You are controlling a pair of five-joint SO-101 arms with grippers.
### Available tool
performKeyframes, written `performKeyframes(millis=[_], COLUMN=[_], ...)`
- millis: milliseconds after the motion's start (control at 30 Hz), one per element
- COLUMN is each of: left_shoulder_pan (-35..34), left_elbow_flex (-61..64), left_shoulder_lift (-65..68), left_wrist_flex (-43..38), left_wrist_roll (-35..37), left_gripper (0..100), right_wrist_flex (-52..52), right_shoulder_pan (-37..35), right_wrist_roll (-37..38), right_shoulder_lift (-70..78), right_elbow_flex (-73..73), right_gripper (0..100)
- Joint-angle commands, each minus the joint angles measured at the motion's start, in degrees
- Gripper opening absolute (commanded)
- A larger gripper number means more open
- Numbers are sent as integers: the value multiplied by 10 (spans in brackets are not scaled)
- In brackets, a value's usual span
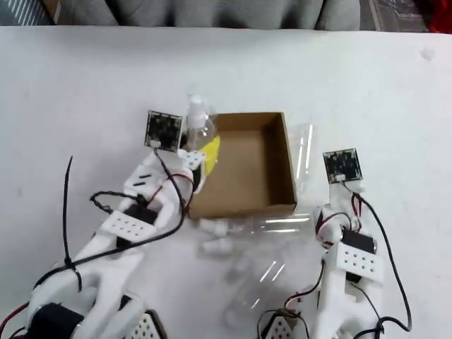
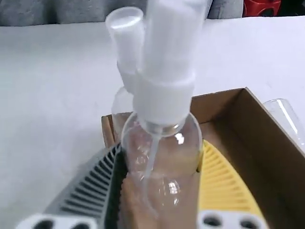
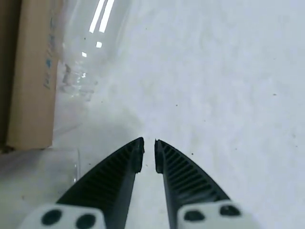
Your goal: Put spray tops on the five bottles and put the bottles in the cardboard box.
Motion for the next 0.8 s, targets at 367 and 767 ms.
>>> performKeyframes(millis=[367, 767], left_shoulder_pan=[-1, -6], left_elbow_flex=[11, 11], left_shoulder_lift=[1, 2], left_wrist_flex=[-20, -21], left_wrist_roll=[11, 7], left_gripper=[24, 24], right_wrist_flex=[-8, -7], right_shoulder_pan=[6, 6], right_wrist_roll=[6, 6], right_shoulder_lift=[0, 0], right_elbow_flex=[-12, -11], right_gripper=[17, 17])
